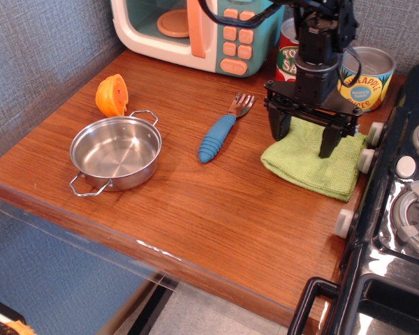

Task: Make the green cloth hang over the bottom ledge

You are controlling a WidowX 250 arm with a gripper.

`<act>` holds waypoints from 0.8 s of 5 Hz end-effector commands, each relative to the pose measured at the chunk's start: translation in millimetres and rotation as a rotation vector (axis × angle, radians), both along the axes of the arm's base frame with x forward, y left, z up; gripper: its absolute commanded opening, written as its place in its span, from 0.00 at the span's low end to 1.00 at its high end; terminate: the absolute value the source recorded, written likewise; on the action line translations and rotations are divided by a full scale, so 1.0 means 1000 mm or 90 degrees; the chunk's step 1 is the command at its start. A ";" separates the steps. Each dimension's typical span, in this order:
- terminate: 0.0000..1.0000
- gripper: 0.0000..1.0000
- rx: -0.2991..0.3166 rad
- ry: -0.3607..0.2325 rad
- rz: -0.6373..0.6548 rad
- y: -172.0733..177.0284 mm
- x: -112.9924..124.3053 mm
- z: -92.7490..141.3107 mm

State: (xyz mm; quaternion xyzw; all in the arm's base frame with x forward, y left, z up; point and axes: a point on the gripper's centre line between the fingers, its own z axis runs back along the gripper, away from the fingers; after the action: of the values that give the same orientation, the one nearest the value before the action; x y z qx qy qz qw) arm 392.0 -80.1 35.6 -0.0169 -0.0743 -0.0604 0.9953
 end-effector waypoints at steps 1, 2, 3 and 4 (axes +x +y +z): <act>0.00 1.00 0.005 -0.028 -0.019 -0.014 0.011 0.017; 0.00 1.00 0.018 -0.008 -0.027 -0.015 0.014 0.002; 0.00 1.00 0.054 0.031 -0.026 -0.003 0.012 -0.025; 0.00 1.00 0.107 0.061 -0.019 0.022 0.003 -0.048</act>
State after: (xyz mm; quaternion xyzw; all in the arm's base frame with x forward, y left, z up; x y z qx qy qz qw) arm 400.9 -71.4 3.9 0.0548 -0.0397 -0.0907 0.9936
